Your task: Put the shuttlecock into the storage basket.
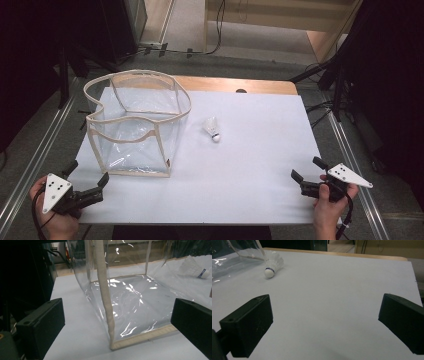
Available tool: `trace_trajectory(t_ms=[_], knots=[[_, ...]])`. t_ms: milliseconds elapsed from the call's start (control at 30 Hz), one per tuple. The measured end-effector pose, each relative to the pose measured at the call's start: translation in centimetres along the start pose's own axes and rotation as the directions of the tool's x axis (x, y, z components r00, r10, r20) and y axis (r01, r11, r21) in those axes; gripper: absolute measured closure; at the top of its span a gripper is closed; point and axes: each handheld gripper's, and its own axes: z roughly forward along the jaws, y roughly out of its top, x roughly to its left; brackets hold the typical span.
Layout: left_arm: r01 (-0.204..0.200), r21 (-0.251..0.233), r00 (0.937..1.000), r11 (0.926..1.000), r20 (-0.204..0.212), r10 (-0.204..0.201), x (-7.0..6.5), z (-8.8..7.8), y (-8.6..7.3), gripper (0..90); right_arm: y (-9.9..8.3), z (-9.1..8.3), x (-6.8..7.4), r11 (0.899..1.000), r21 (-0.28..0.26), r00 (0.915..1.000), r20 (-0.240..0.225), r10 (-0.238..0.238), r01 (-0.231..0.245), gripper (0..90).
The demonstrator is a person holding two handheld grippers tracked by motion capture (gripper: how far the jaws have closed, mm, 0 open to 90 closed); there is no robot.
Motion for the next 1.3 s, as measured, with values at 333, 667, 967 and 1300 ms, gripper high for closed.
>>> trace_trajectory(t_ms=[333, 667, 967, 1300], knots=[[-0.003, -0.008, 1.0, 1.0, 0.006, 0.003, 0.0, -0.1, 0.0, 0.0, 1.9, -0.1, 1.4, 1.0, 0.008, 0.9996, 0.01, -0.027, 0.027, 0.0], [-0.001, -0.008, 1.0, 1.0, 0.005, 0.001, 0.0, -0.1, -0.1, 0.0, 4.3, 1.4, 3.2, 0.998, 0.05, 0.9989, -0.003, -0.048, 0.048, 0.0], [-0.003, -0.013, 1.0, 0.9999, 0.005, 0.003, -0.1, -0.1, -0.1, 0.0, 5.6, 3.4, 4.5, 0.994, 0.072, 0.9959, -0.035, -0.084, 0.086, 0.0], [-0.005, -0.012, 1.0, 0.9999, 0.006, 0.006, -0.1, -0.2, -0.1, 0.0, 7.8, 5.5, 6.5, 0.985, 0.105, 0.9883, -0.08, -0.13, 0.138, 0.0]])
